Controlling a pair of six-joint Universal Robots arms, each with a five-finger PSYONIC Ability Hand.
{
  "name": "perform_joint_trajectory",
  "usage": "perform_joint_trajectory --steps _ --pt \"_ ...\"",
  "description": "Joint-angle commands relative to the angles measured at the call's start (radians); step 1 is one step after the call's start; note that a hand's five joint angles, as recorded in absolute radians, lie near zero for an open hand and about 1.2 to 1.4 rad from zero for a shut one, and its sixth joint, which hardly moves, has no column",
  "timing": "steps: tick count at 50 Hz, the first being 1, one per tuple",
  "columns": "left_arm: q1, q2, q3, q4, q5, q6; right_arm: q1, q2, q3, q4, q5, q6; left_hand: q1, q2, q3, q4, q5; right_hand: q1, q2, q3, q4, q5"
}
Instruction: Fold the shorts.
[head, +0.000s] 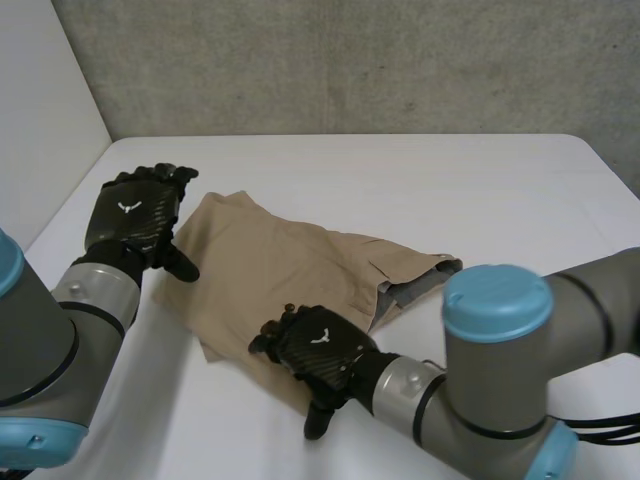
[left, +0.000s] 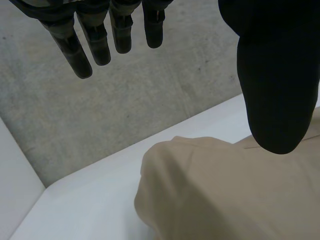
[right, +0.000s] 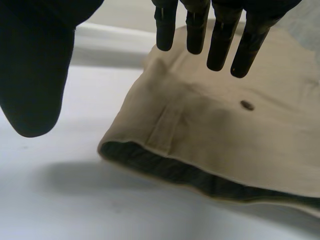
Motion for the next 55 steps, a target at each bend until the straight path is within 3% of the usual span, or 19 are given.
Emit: perform_joint_trajectory --steps 1,4,8,11,16,24,29,36,37,40,48,55 --pt "0.016 0.004 -0.006 -0.003 0.001 -0.007 0.016 0.093 -0.044 -0.075 0.062 -0.02 -0.011 -0.028 -0.036 -0.026 -0.042 0.252 0.205 0.196 0.211 0.2" --pt "0.016 0.004 -0.009 -0.003 0.001 -0.007 0.016 0.107 -0.052 -0.112 0.082 -0.023 -0.011 -0.028 -0.036 -0.026 -0.042 0.329 0.282 0.273 0.288 0.276" --pt "0.014 0.005 -0.014 -0.003 0.001 -0.007 0.016 0.125 -0.06 -0.167 0.09 -0.032 -0.014 -0.031 -0.039 -0.029 -0.045 0.625 0.578 0.569 0.584 0.572" --pt "0.013 0.005 -0.015 -0.003 0.0 -0.007 0.016 0.142 -0.073 -0.189 0.094 -0.048 -0.014 -0.031 -0.039 -0.029 -0.045 1.175 1.128 1.119 1.134 1.122" --pt "0.014 0.007 -0.017 -0.003 0.0 -0.007 0.014 0.116 -0.095 -0.198 0.123 -0.055 -0.014 -0.031 -0.039 -0.029 -0.045 1.177 1.129 1.12 1.135 1.124" --pt "0.014 0.027 -0.018 -0.003 -0.002 -0.007 -0.044 0.075 -0.293 -0.287 0.251 -0.058 -0.015 -0.031 -0.04 -0.03 -0.046 1.177 1.129 1.12 1.135 1.124" --pt "0.013 0.065 -0.037 -0.002 -0.003 -0.007 -0.144 0.167 -0.539 -0.345 0.332 -0.103 -0.015 -0.031 -0.04 -0.03 -0.046 1.177 1.129 1.12 1.135 1.124" --pt "0.008 0.107 -0.055 0.004 0.0 -0.009 -0.283 0.377 -0.857 -0.338 0.464 -0.279 -0.015 -0.031 -0.04 -0.03 -0.046 1.177 1.129 1.12 1.135 1.124" --pt "0.007 0.11 -0.058 0.004 0.001 -0.009 -0.29 0.395 -0.877 -0.335 0.472 -0.296 -0.015 -0.031 -0.04 -0.03 -0.046 1.07 1.023 1.014 1.029 1.017" --pt "0.005 0.111 -0.061 0.004 0.001 -0.007 -0.3 0.447 -0.917 -0.292 0.492 -0.357 -0.015 -0.031 -0.04 -0.03 -0.046 -0.045 -0.092 -0.101 -0.086 -0.098" --pt "-0.019 0.093 -0.064 0.001 0.006 -0.002 -0.3 0.35 -0.79 -0.14 0.525 -0.361 -0.015 -0.031 -0.04 -0.03 -0.046 -0.045 -0.092 -0.101 -0.086 -0.098" --pt "-0.075 0.038 -0.066 -0.005 0.008 0.01 -0.308 0.127 -0.529 -0.023 0.452 -0.304 0.03 0.013 0.005 0.015 -0.001 -0.045 -0.092 -0.101 -0.086 -0.098"
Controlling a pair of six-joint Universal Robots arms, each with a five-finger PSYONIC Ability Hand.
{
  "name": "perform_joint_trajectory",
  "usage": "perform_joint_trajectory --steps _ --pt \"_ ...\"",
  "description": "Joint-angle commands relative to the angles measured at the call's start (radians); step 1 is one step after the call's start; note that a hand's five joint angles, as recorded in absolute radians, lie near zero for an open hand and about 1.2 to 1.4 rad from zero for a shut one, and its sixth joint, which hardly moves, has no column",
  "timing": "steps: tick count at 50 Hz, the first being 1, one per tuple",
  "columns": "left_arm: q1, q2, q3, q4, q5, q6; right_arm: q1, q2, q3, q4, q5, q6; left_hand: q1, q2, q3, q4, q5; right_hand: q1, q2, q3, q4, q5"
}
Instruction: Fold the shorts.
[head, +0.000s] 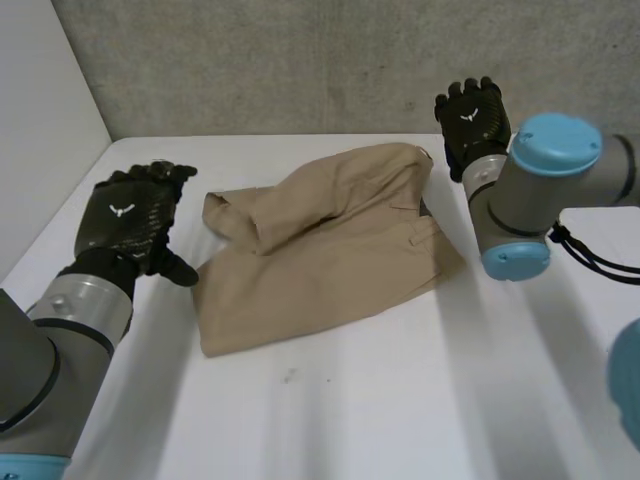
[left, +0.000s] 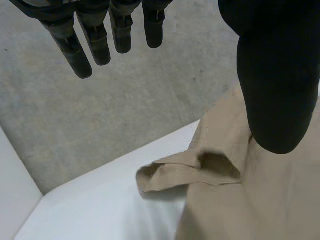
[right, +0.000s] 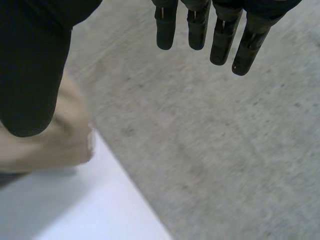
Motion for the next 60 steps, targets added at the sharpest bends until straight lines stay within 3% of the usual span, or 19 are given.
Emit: perform_joint_trajectory --steps 1,6,9,13,21,36,51,60 --pt "-0.058 -0.057 0.002 -0.008 -0.001 0.011 -0.004 -0.255 0.314 0.139 -0.115 0.063 0.033 0.017 0.008 0.018 0.002 -0.029 -0.047 -0.04 -0.062 -0.072" --pt "-0.087 -0.104 0.006 -0.048 -0.001 0.035 -0.009 -0.351 0.488 0.202 -0.292 0.065 0.202 0.187 0.177 0.188 0.171 -0.004 -0.023 -0.015 -0.038 -0.047" --pt "-0.103 -0.131 0.011 -0.082 -0.002 0.067 -0.016 -0.369 0.56 0.225 -0.382 0.057 0.247 0.231 0.222 0.232 0.216 0.21 0.191 0.199 0.176 0.166" --pt "-0.126 -0.181 0.028 -0.126 -0.015 0.132 -0.033 -0.36 0.597 0.231 -0.425 0.048 0.256 0.24 0.231 0.241 0.225 0.357 0.339 0.346 0.323 0.314" --pt "-0.133 -0.273 0.059 -0.145 -0.015 0.175 -0.071 -0.259 0.559 0.229 -0.436 0.008 0.388 0.372 0.363 0.373 0.357 0.36 0.342 0.349 0.327 0.317" --pt "-0.123 -0.41 0.135 -0.129 -0.018 0.179 -0.116 -0.086 0.386 0.228 -0.429 -0.089 0.397 0.381 0.372 0.382 0.366 0.36 0.342 0.349 0.327 0.317" --pt "-0.112 -0.493 0.204 -0.04 -0.071 0.187 -0.111 0.03 0.243 0.225 -0.427 -0.106 0.796 0.78 0.771 0.781 0.765 0.551 0.532 0.54 0.517 0.508" --pt "-0.103 -0.5 0.21 0.024 -0.071 0.271 -0.11 0.073 0.182 0.222 -0.43 -0.106 0.948 0.933 0.923 0.934 0.917 0.671 0.653 0.661 0.638 0.628"
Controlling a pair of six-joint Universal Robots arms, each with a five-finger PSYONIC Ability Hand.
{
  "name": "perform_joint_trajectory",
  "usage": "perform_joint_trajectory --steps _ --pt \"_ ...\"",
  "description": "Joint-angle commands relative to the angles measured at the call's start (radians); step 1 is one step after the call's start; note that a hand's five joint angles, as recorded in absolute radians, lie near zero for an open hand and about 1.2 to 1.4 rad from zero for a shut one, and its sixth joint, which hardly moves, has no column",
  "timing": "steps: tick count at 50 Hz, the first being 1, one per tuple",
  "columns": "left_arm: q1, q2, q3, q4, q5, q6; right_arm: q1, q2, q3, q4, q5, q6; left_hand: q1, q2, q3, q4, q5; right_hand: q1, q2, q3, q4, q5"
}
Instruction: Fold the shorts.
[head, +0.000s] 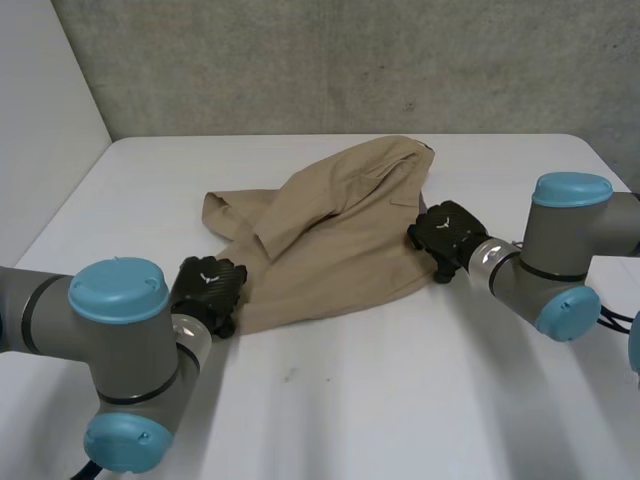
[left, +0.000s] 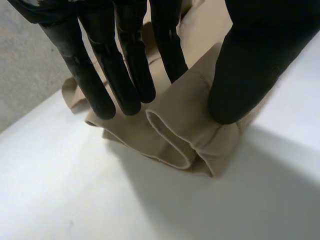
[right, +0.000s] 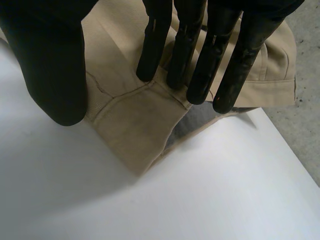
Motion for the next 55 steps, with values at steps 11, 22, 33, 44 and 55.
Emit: perform_joint_trajectory --steps 11,22,33,44,55 --pt "0.045 0.017 0.012 0.063 0.001 0.077 0.002 0.033 -0.091 0.0 -0.004 -0.003 0.443 0.442 0.444 0.444 0.452 0.781 0.676 0.679 0.68 0.723" --pt "0.039 0.224 0.001 0.048 0.004 0.068 -0.004 -0.144 -0.031 0.093 0.005 0.031 0.446 0.445 0.447 0.447 0.455 0.781 0.676 0.679 0.68 0.723" --pt "0.012 0.545 0.058 -0.078 0.009 0.059 -0.042 -0.502 -0.001 0.32 0.01 0.149 0.455 0.454 0.456 0.456 0.464 0.781 0.676 0.679 0.68 0.723" --pt "-0.01 0.623 0.21 -0.158 0.006 0.042 -0.041 -0.723 0.016 0.33 0.011 0.269 0.455 0.454 0.456 0.456 0.464 0.781 0.676 0.679 0.68 0.723" --pt "-0.008 0.357 0.242 -0.148 0.016 0.046 -0.032 -0.594 0.11 0.321 0.026 0.247 0.446 0.445 0.447 0.447 0.455 0.781 0.676 0.679 0.68 0.723"
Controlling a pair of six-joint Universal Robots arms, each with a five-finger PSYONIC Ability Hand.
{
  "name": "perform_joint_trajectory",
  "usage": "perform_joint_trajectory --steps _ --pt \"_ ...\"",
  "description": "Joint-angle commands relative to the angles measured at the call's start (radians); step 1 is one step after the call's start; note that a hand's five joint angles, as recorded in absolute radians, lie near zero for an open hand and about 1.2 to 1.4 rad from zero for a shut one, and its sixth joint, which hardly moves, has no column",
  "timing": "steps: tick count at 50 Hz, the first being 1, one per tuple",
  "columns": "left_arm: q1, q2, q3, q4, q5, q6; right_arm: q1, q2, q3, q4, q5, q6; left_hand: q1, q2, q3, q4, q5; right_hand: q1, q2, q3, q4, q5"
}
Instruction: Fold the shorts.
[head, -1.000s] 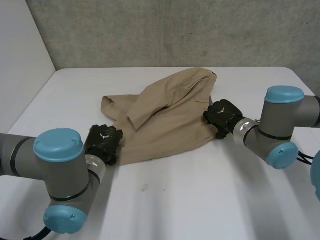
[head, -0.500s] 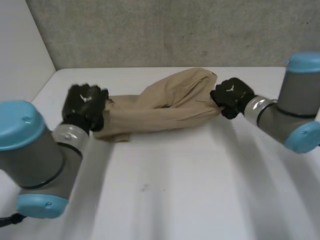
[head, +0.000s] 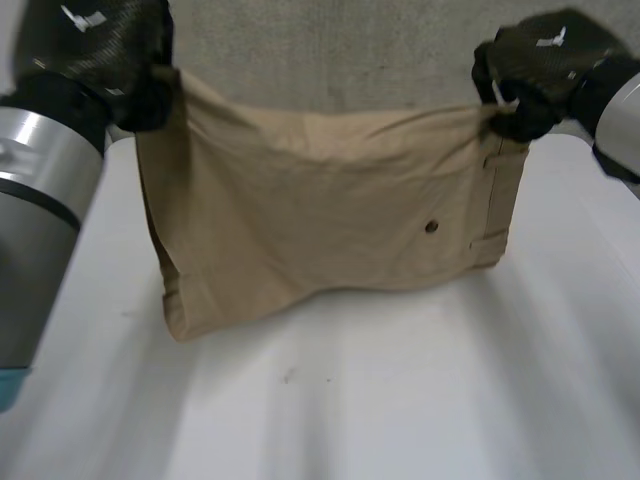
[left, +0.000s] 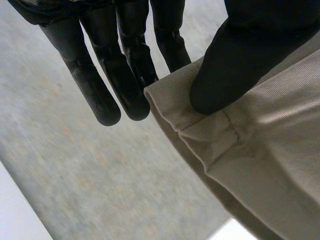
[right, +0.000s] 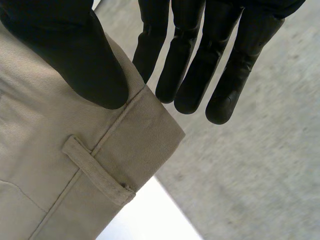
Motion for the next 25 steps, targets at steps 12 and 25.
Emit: perform_joint_trajectory --steps 12,25 --pt "0.035 -0.549 0.305 0.022 0.007 0.009 0.009 0.389 -0.133 -0.118 0.162 -0.058 0.252 0.187 0.194 0.183 0.222 0.425 0.221 0.219 0.206 0.24" --pt "0.031 -0.627 0.734 0.24 0.004 -0.001 0.066 0.404 -0.363 -0.676 0.216 0.008 0.252 0.187 0.194 0.183 0.222 0.425 0.221 0.219 0.206 0.24"
